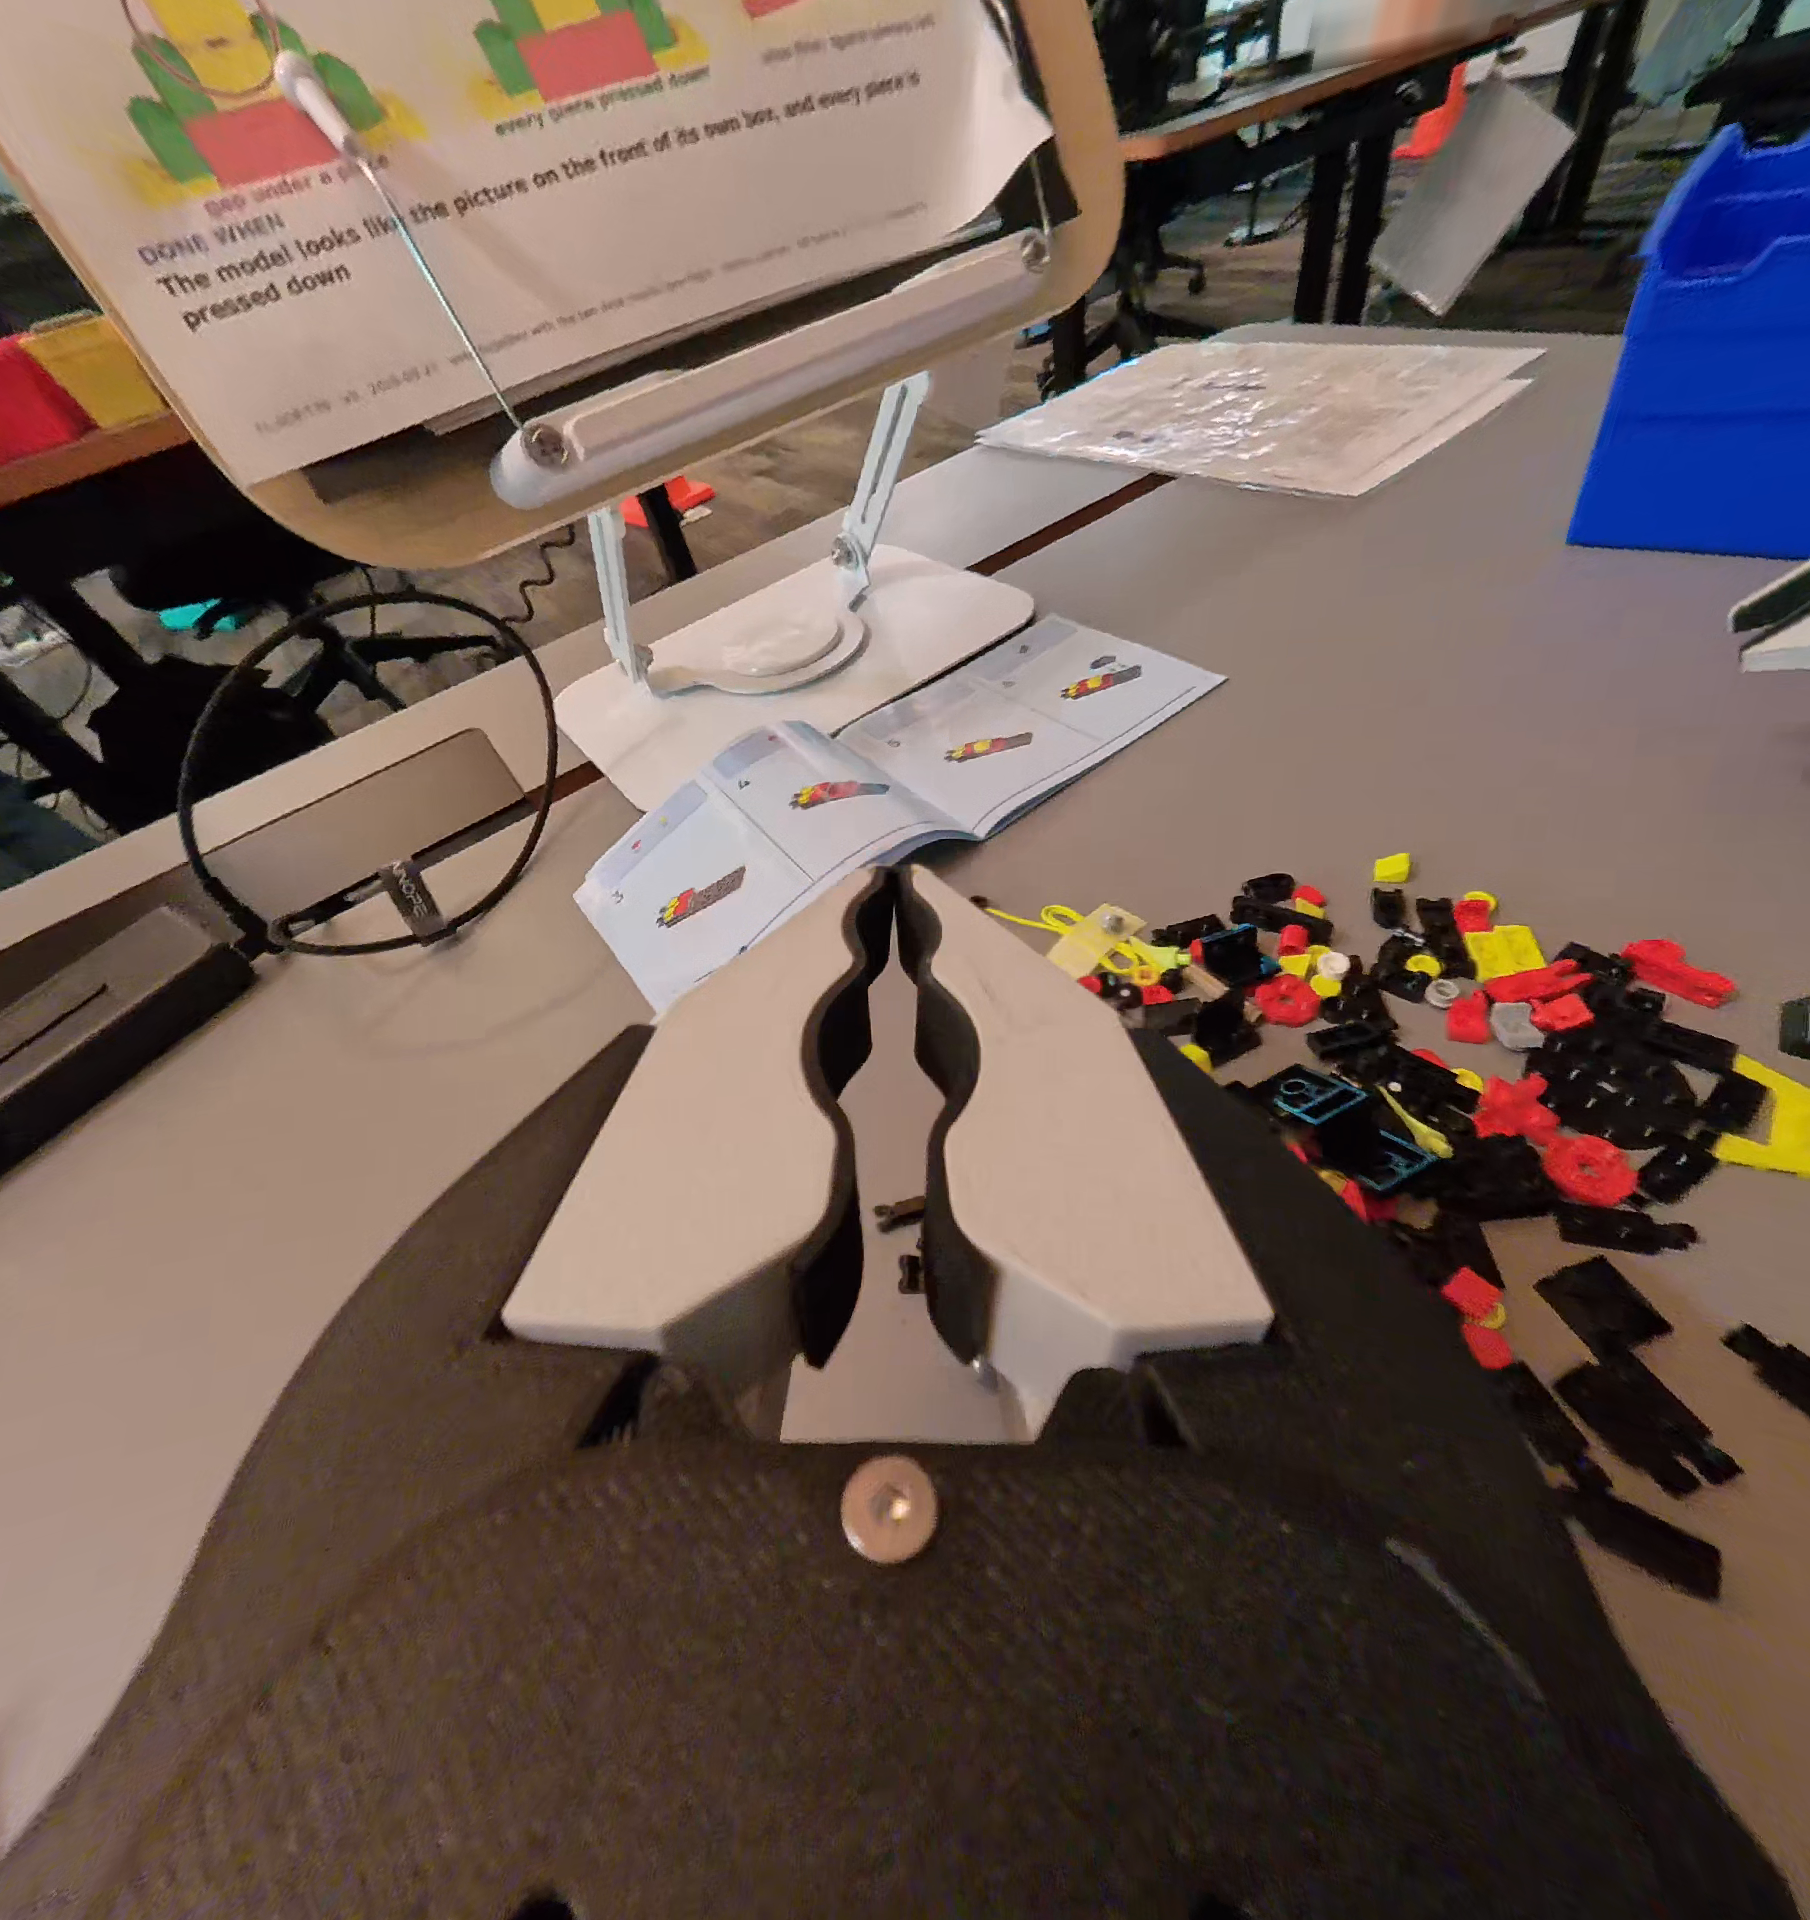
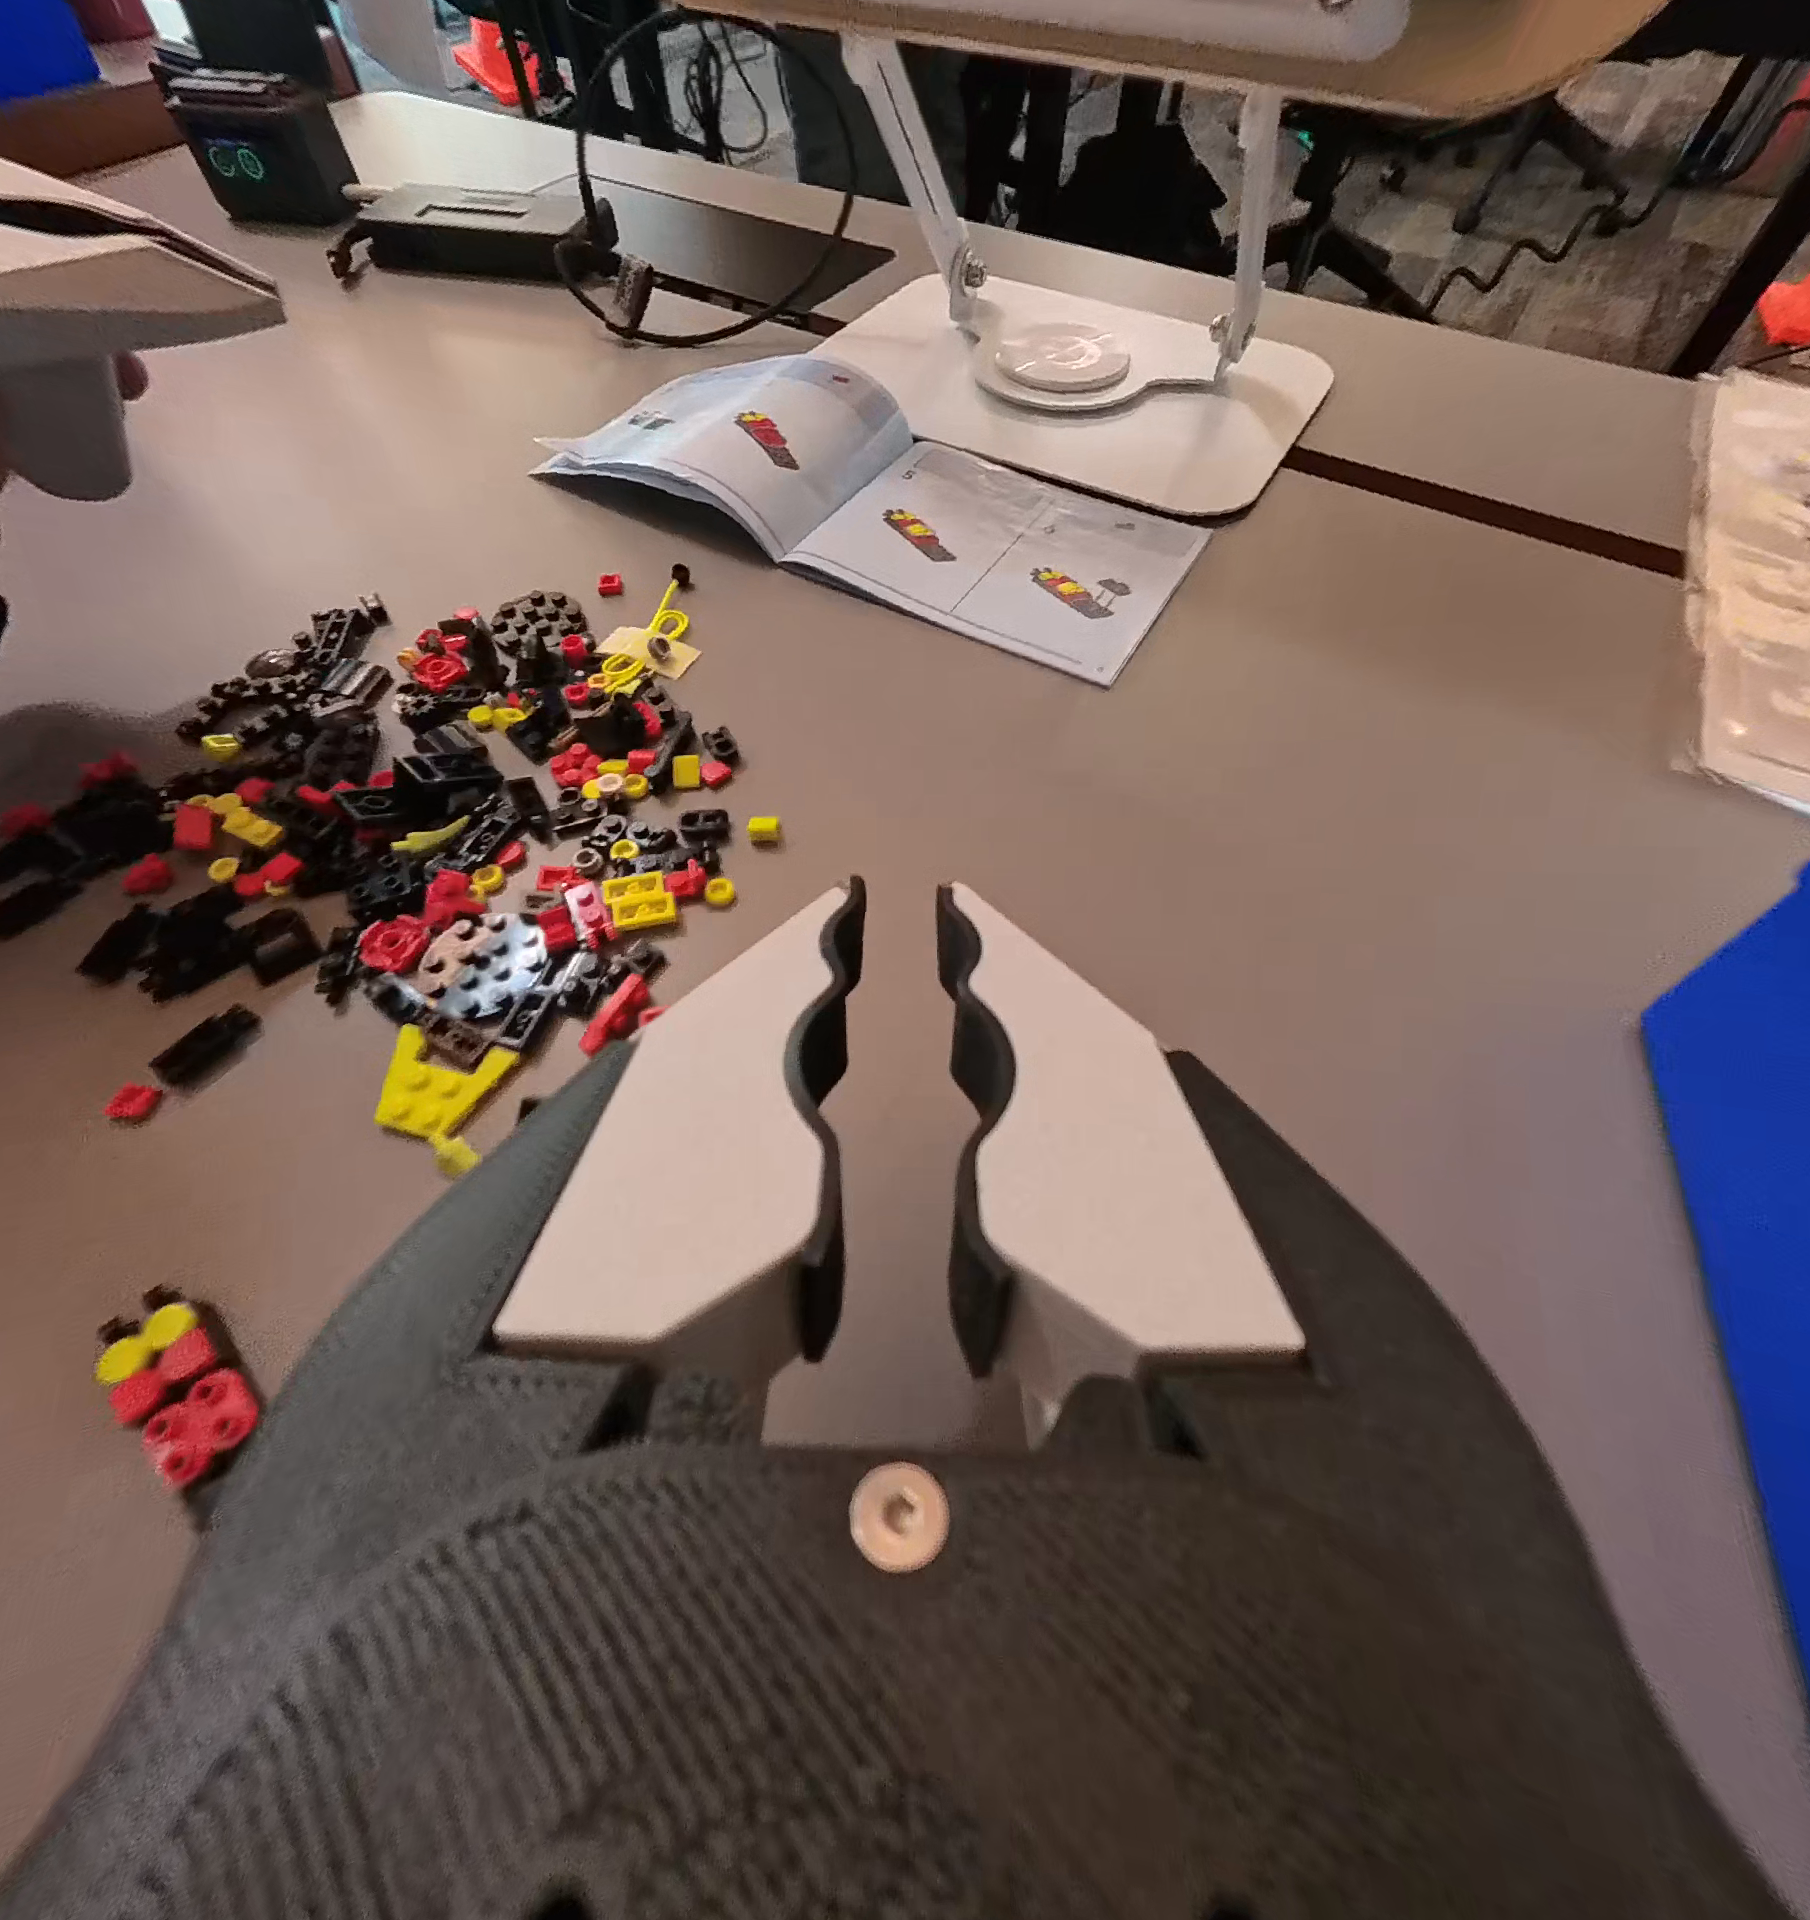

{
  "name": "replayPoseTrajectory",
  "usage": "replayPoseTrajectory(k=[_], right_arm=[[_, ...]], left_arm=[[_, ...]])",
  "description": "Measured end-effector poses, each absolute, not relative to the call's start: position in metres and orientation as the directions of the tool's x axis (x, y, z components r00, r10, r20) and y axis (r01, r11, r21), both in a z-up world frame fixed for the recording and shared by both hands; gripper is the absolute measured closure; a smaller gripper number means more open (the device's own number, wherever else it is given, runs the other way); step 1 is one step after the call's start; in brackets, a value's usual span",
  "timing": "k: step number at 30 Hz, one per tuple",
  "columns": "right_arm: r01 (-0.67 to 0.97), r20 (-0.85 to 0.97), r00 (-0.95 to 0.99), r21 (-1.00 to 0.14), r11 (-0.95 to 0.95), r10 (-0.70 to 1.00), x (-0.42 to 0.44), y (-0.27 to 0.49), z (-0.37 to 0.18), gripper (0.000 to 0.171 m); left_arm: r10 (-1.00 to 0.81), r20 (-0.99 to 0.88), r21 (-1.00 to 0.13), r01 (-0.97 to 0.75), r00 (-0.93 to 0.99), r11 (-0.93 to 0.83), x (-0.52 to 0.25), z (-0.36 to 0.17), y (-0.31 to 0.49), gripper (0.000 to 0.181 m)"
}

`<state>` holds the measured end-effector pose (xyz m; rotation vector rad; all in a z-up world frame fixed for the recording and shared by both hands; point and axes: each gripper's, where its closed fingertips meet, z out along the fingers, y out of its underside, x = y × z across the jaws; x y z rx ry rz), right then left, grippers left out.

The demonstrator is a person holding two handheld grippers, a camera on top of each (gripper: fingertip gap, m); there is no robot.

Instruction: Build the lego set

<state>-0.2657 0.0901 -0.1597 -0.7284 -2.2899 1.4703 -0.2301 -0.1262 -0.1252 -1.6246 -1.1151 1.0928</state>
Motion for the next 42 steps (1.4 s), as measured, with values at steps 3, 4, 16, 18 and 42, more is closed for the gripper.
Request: replayPoseTrajectory(k=[3,4,16,18,42], right_arm=[[0.219,-0.057,-0.877,-0.931,0.291,0.476,-0.264,0.069,-0.156,0.145],[0.217,-0.087,-0.897,-0.941,0.260,0.434,-0.261,0.062,-0.152,0.139],[0.324,-0.219,-0.917,-0.897,0.302,0.335,-0.291,0.037,-0.165,0.113],[0.293,-0.177,-0.928,-0.892,0.346,0.329,-0.288,0.034,-0.170,0.114],[0.041,0.049,-0.989,-0.809,0.587,0.138,-0.270,0.033,-0.200,0.145]], left_arm=[[0.961,-0.148,-0.957,0.211,0.235,-0.199,-0.233,-0.127,-0.123,0.181],[0.960,-0.142,-0.957,0.214,0.243,-0.195,-0.233,-0.128,-0.121,0.181],[0.957,-0.129,-0.950,0.243,0.261,-0.194,-0.234,-0.133,-0.113,0.181],[0.956,-0.124,-0.952,0.240,0.265,-0.190,-0.232,-0.132,-0.110,0.181],[0.935,-0.028,-0.942,0.305,0.353,-0.143,-0.227,-0.145,-0.093,0.181]])
